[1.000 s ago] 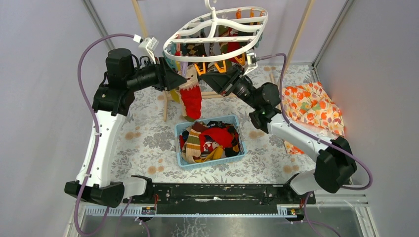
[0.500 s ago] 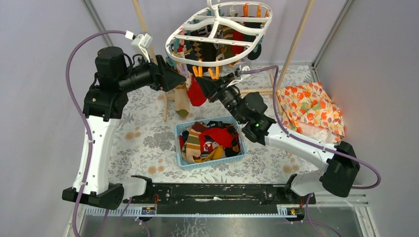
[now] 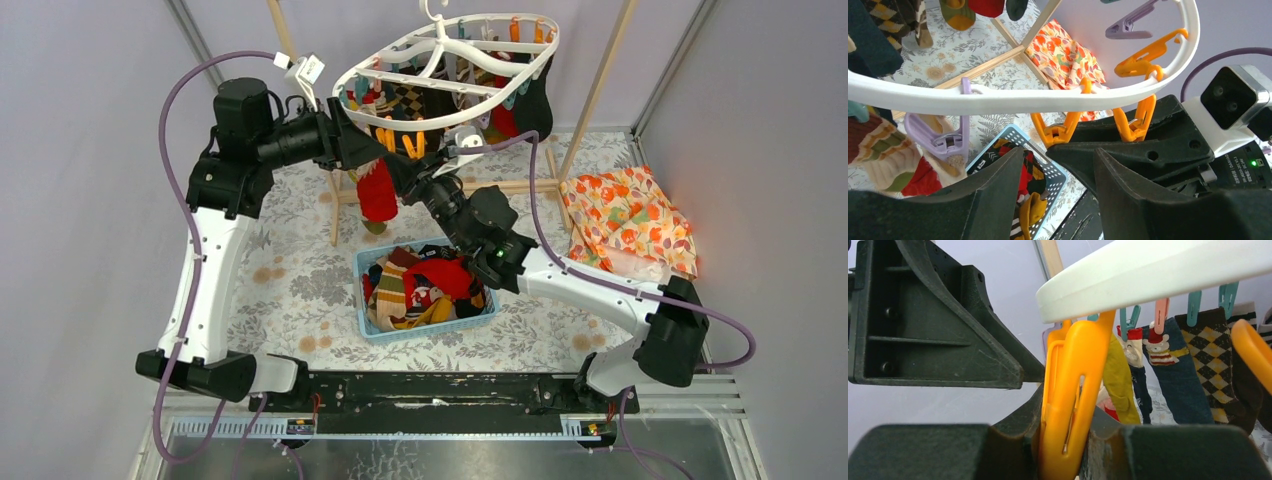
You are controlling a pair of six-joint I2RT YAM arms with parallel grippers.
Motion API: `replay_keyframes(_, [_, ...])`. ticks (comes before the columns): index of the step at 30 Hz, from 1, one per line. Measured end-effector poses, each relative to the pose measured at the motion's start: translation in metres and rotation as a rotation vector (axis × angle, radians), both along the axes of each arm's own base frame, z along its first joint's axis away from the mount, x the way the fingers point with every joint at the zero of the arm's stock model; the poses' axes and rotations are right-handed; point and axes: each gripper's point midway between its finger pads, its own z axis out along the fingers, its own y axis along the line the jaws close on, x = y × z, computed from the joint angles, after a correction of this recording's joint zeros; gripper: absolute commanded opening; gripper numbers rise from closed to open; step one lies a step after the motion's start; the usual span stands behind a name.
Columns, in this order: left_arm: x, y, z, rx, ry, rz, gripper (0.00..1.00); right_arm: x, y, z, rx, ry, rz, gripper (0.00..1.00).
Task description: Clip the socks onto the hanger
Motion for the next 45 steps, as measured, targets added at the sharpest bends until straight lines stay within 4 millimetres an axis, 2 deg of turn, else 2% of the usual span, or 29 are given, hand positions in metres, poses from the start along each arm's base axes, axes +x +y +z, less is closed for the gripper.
replay_keyframes(12, [0.011, -0.006, 0.006, -0.036, -0.008, -0.012, 0.59, 0.001, 0.011, -0.002, -0.032, -0.009, -0.008, 0.0])
replay_keyframes(19, [0.021, -0.009, 0.005, -0.053, 0.007, -0.009, 0.36, 0.001, 0.011, 0.0, -0.038, -0.011, -0.021, 0.01])
replay_keyframes(21, [0.023, -0.01, 0.004, -0.056, 0.01, -0.012, 0.28, 0.001, 0.01, -0.001, -0.043, -0.007, -0.027, 0.09])
replay_keyframes(25, [0.025, -0.009, 0.004, -0.054, 0.004, -0.006, 0.12, 0.002, 0.01, -0.002, -0.05, 0.0, -0.034, 0.49])
replay_keyframes(27, [0.025, -0.01, 0.004, -0.056, 0.006, -0.006, 0.04, 0.002, 0.01, -0.002, -0.047, 0.006, -0.034, 0.64])
replay_keyframes(29, [0.025, -0.01, 0.004, -0.059, 0.008, -0.007, 0.0, 0.002, 0.01, -0.005, -0.048, 0.019, -0.033, 0.7])
replay_keyframes(31, [0.025, -0.011, 0.004, -0.059, 0.006, -0.008, 0.0, 0.002, 0.01, -0.009, -0.047, 0.035, -0.036, 0.73])
replay_keyframes(35, [0.025, -0.011, 0.005, -0.059, 0.005, -0.008, 0.0, -0.001, -0.002, -0.031, -0.087, 0.118, -0.056, 0.77])
replay_keyframes(38, [0.025, -0.011, 0.004, -0.056, 0.002, -0.009, 0.0, -0.007, -0.02, -0.051, -0.129, 0.198, -0.078, 0.78])
replay_keyframes(39, [0.025, -0.011, 0.004, -0.054, 0.0, -0.01, 0.0, -0.01, -0.026, -0.059, -0.142, 0.228, -0.083, 0.78])
replay_keyframes(40, [0.026, -0.01, 0.003, -0.053, 0.0, -0.01, 0.0, -0.017, -0.036, -0.077, -0.17, 0.292, -0.088, 0.79])
replay_keyframes(41, [0.026, -0.01, 0.003, -0.051, -0.001, -0.01, 0.0, -0.017, -0.036, -0.077, -0.17, 0.292, -0.088, 0.79])
replay_keyframes(44, [0.026, -0.01, 0.001, -0.044, -0.004, -0.012, 0.0, -0.026, -0.043, -0.123, -0.23, 0.408, -0.081, 0.76])
replay_keyframes(45, [0.026, -0.01, 0.0, -0.042, -0.005, -0.012, 0.0, -0.031, -0.045, -0.149, -0.275, 0.463, -0.077, 0.75])
